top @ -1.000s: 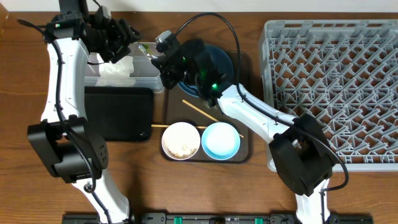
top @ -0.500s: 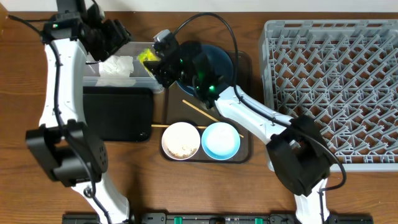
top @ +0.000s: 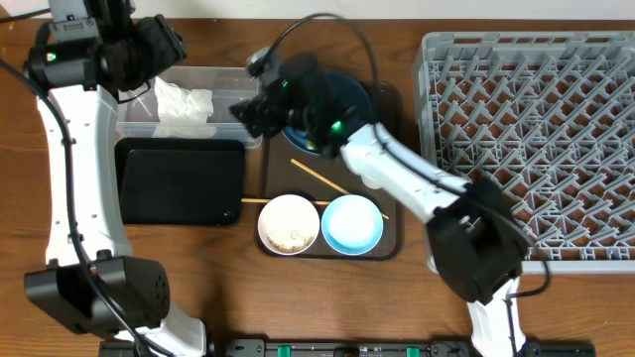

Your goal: Sort waste into correct bins and load items into the dishwasher rack

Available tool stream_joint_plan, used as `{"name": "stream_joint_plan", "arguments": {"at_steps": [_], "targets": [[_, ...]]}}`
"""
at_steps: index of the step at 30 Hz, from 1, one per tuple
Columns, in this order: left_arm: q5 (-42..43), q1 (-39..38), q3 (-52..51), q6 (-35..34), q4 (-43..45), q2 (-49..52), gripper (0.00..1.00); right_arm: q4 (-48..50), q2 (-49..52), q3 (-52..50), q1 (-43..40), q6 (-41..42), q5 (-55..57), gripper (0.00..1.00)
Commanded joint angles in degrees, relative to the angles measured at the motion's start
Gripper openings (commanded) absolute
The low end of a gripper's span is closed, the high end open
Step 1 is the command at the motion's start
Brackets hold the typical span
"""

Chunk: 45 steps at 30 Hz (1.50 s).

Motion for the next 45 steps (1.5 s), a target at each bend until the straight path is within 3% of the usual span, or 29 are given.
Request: {"name": "stream_joint_plan", "arguments": {"at_steps": [1,6,11,19,22,32,45], "targets": [[-1.8,-0.7,0.3,4.0,-0.4,1.2,0.66,-7.2,-5.8,4.2,-5.7,0.2,-1.0,0.88],[-1.9,-4.0,0.3,8.8,-1.4,1.2,0.66,-22.5,-9.1,6.6,-12.1,0.0,-0.2,0.99],[-2.4,-11.3,0.3,13.9,-2.2,2.3,0.66,-33.9,-11.6,6.6,-21.7,1.8,-0.2,0.99],[-18.5,-25.7,0.4,14.0,5.2,11.7,0.67,-43.0,-15.2,6.6,-35.1,2.4,-1.6,0.99],[-23.0,-28.8,0.5,14.0,8.4,15.9,0.75,-45.4,-16.3,6.6,-38.2,2.4,-1.6,0.99],[-21.5,-31.9,0.5,14.9,14.7,27.4,0.83,-48.8,-16.9,6.5,-40.3,0.8,-0.9,0.99],[-21.0,-32.9,0.3,14.4,15.0,32.6,0.83,-50.0,-16.9,6.5,-40.3,-0.9,-0.9,0.99]]}}
